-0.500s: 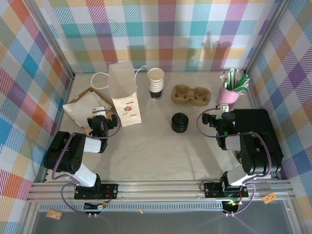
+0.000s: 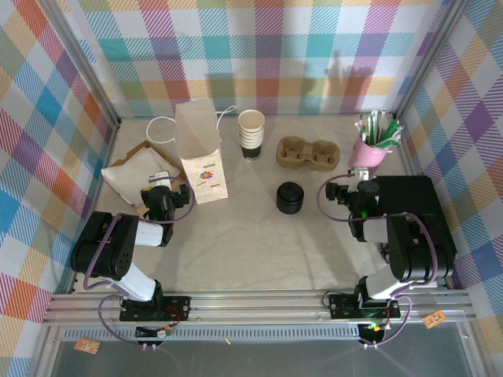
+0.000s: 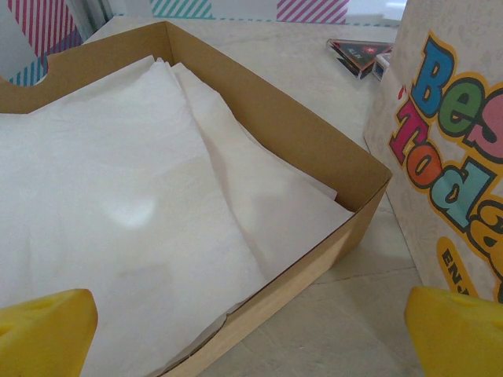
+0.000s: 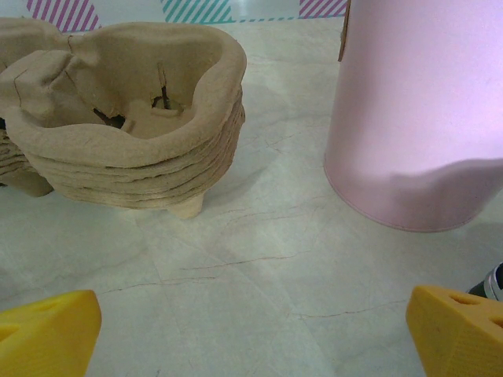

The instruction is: Pack the takeout coffee

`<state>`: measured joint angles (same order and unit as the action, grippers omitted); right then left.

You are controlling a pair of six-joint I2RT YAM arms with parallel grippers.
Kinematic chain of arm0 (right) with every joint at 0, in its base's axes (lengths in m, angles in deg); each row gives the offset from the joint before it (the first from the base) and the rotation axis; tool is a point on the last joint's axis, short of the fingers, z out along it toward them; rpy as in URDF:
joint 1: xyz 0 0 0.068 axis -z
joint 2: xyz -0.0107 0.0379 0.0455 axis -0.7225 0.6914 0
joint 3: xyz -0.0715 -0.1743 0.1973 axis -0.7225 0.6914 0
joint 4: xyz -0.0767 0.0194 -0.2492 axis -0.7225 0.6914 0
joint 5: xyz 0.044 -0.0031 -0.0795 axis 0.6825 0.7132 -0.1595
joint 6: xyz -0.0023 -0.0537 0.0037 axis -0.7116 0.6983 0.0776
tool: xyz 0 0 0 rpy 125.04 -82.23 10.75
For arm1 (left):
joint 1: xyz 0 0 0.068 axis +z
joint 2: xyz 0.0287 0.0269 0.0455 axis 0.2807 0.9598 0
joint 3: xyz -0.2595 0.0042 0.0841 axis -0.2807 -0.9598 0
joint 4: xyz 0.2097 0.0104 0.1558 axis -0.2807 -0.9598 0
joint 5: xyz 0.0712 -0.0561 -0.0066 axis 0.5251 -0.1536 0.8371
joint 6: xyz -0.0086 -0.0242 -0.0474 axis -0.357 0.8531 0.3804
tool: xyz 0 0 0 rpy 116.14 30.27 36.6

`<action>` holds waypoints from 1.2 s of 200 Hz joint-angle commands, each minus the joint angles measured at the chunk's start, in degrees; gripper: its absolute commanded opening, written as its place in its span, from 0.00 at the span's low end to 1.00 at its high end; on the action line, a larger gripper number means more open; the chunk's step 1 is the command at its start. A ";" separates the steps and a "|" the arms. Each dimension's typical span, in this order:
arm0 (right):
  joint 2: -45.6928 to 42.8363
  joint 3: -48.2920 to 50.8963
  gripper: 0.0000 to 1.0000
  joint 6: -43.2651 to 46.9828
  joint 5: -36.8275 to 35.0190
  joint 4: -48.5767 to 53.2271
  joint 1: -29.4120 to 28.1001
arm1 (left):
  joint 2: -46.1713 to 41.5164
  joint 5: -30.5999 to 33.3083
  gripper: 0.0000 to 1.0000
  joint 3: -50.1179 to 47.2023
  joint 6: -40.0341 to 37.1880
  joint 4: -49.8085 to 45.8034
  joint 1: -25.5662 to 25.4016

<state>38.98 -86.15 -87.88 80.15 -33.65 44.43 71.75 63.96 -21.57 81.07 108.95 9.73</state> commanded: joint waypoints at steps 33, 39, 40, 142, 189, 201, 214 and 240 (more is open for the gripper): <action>0.72 -1.07 0.99 -0.78 0.77 -1.99 0.46 | 0.46 -1.01 1.00 0.76 0.79 1.25 0.40; 0.72 -1.07 0.99 -0.78 0.73 -1.95 0.42 | 0.49 -1.02 1.00 0.76 0.74 1.25 0.37; 0.76 -1.07 0.99 -0.78 0.75 -1.97 0.42 | 0.48 -1.04 1.00 0.76 0.77 1.25 0.35; 0.72 -1.07 0.99 -0.72 0.77 -1.95 0.42 | 0.38 -1.06 1.00 0.59 0.78 1.41 0.37; -2.79 -4.37 0.99 -1.03 0.53 6.93 0.62 | -2.84 -0.25 1.00 -4.02 1.05 7.41 0.26; -3.77 -5.95 0.99 -0.30 1.62 10.43 0.59 | -4.44 0.26 1.00 -5.18 1.04 8.38 0.29; -5.30 -6.90 0.99 0.48 2.71 14.81 0.60 | -7.40 1.17 1.00 -5.65 1.16 6.44 0.24; -9.31 -6.96 1.00 1.47 4.11 17.97 0.61 | -13.85 0.04 1.00 -6.22 0.71 1.69 0.28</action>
<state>33.34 -92.23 -87.81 81.68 -21.41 44.81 63.51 64.38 -27.19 81.31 111.46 9.73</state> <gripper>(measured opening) 0.994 0.997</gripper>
